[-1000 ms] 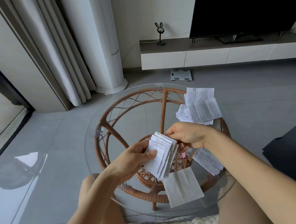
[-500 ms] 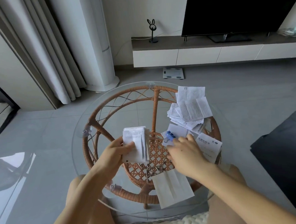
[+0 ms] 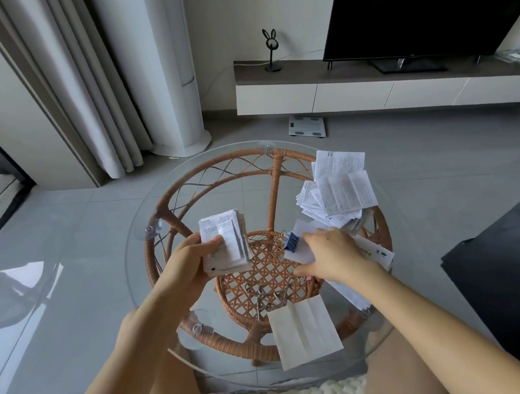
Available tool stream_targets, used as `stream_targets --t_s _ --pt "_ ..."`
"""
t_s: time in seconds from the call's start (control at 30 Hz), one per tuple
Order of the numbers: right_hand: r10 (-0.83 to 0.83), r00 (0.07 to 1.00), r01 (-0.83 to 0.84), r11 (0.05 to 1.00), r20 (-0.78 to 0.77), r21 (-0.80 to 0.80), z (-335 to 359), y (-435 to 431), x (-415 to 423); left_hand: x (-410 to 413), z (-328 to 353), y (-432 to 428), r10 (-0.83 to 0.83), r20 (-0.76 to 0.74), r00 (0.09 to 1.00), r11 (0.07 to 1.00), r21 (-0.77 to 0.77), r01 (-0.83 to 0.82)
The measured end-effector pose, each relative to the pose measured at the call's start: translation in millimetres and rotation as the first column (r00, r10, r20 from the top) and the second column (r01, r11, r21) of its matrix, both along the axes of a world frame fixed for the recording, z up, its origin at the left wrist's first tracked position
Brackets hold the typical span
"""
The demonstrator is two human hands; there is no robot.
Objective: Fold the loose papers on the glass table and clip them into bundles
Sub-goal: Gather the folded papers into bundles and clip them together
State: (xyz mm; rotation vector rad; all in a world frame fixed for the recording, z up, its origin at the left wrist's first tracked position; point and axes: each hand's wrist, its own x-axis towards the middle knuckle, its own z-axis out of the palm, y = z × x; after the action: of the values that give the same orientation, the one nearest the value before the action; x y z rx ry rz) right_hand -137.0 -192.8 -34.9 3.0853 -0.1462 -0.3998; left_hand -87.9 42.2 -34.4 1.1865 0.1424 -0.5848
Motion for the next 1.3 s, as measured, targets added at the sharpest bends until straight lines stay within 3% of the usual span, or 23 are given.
stream_targets --t_s 0.2,0.3,0.5,0.57,0.63,0.73,0.8,0.87,0.93,1.1,1.3 --pt "0.195 0.964 -0.174 0.976 0.18 -0.127 -6 20 -6 -2 5 -3 -0.048 -0.121 0.991 0.991 -0.13 0.032" --pt "0.245 0.93 -0.226 0.969 0.274 -0.1 -3 22 -8 -5 7 -5 -0.028 -0.209 0.977 0.983 -0.185 -0.012" --pt "0.16 0.94 -0.136 0.986 0.303 -0.098 1 21 -16 -9 10 -9 -0.049 -0.298 0.953 0.976 -0.217 -0.017" --pt "0.11 0.973 -0.097 0.993 0.202 -0.074 5 22 -15 -10 10 -10 -0.049 -0.307 0.951 0.979 -0.203 -0.015" --pt "0.016 0.974 -0.012 1.0 0.225 -0.021 8 20 -16 -12 10 -10 -0.05 -0.312 0.949 0.979 -0.201 -0.014" --pt "-0.105 0.882 0.067 0.993 0.459 0.1 19 21 -19 -15 10 -7 -0.081 -0.321 0.944 0.974 -0.227 0.007" --pt "-0.115 0.713 -0.022 0.982 0.691 0.186 23 23 -26 -18 11 -4 -0.134 -0.341 0.931 0.96 -0.276 0.037" --pt "-0.005 0.548 -0.196 0.972 0.837 0.133 31 33 -37 -20 11 -1 -0.193 -0.352 0.916 0.937 -0.342 0.066" --pt "0.157 0.48 -0.345 0.938 0.863 0.021 34 46 -48 -21 10 1 -0.234 -0.335 0.913 0.916 -0.39 0.092" --pt "0.354 0.465 -0.452 0.883 0.811 -0.127 21 58 -56 -26 12 -4 -0.263 -0.309 0.914 0.903 -0.413 0.12" --pt "0.244 0.525 -0.459 0.888 0.815 0.029 25 59 -56 -31 10 -1 -0.314 -0.219 0.924 0.83 -0.537 0.154"
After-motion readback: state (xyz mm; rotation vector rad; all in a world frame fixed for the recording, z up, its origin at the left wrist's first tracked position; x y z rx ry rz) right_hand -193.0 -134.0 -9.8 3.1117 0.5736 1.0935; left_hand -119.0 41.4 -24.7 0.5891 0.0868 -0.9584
